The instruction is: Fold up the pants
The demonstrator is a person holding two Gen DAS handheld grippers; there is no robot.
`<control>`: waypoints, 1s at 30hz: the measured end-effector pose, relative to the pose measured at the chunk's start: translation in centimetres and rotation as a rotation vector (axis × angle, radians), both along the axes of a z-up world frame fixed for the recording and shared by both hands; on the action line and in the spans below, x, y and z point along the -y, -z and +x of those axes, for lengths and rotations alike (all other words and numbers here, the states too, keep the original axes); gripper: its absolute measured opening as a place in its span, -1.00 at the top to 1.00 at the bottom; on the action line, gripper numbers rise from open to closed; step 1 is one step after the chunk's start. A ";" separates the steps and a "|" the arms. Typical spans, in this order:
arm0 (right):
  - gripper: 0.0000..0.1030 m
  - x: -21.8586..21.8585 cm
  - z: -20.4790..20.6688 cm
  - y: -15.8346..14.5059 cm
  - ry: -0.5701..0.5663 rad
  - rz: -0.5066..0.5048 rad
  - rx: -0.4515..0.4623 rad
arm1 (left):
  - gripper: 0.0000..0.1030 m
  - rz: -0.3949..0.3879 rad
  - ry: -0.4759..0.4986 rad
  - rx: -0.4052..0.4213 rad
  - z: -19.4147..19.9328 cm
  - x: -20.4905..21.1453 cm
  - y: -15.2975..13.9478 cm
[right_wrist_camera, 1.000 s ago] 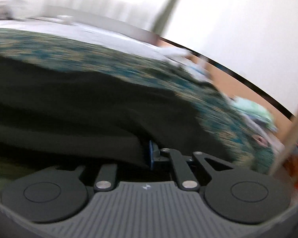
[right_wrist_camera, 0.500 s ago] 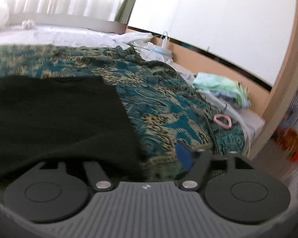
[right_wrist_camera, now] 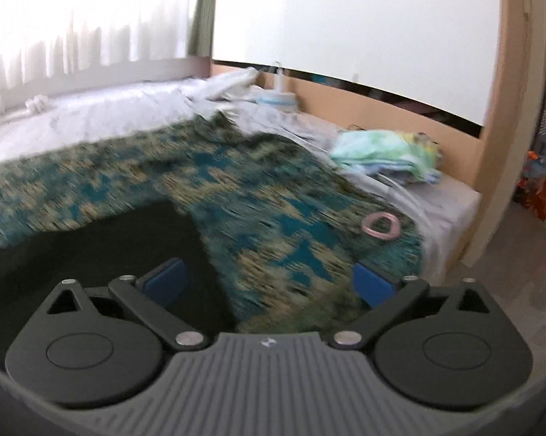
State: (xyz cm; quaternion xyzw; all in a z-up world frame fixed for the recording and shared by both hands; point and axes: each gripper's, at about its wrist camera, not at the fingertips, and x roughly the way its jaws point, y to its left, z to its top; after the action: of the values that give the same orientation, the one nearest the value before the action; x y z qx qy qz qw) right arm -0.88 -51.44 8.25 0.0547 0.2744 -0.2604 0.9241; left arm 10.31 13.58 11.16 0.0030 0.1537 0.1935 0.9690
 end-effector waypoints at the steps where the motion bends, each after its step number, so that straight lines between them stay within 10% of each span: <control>1: -1.00 -0.6 1.1 -0.1 -0.012 0.009 0.005 | -0.95 -0.020 0.051 -0.011 0.5 1.2 0.0; 2: -1.00 -1.2 2.2 -0.1 -0.024 0.014 0.009 | -0.88 -0.039 0.103 -0.019 0.9 2.3 0.2; 4: -0.99 -2.7 4.8 0.3 -0.066 0.034 0.020 | 0.16 -0.085 0.235 -0.048 2.0 4.5 0.8; 6: -0.83 -4.5 7.6 1.2 -0.121 0.058 0.015 | 0.56 -0.147 0.351 -0.134 3.9 6.9 1.8; 12: -0.64 -6.1 15.1 3.1 -0.086 -0.045 -0.030 | 0.55 -0.111 0.407 -0.260 8.8 11.7 5.7; 21: -0.64 1.1 20.0 6.4 -0.190 0.096 -0.130 | 0.52 -0.085 0.243 -0.352 12.6 11.0 10.1; 28: 0.73 -1.1 20.1 7.9 -0.265 0.038 -0.148 | 0.49 -0.085 0.230 -0.362 13.7 11.1 10.4; 30: 0.80 -1.3 19.7 7.7 -0.243 -0.008 -0.140 | 0.49 -0.089 0.222 -0.361 13.8 11.2 10.4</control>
State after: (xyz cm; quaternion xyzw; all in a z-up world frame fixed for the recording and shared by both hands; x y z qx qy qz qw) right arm 18.85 -50.10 0.53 -0.0009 0.3417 -0.1506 0.9277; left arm 24.14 2.42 0.78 0.0114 0.3318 0.0751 0.9403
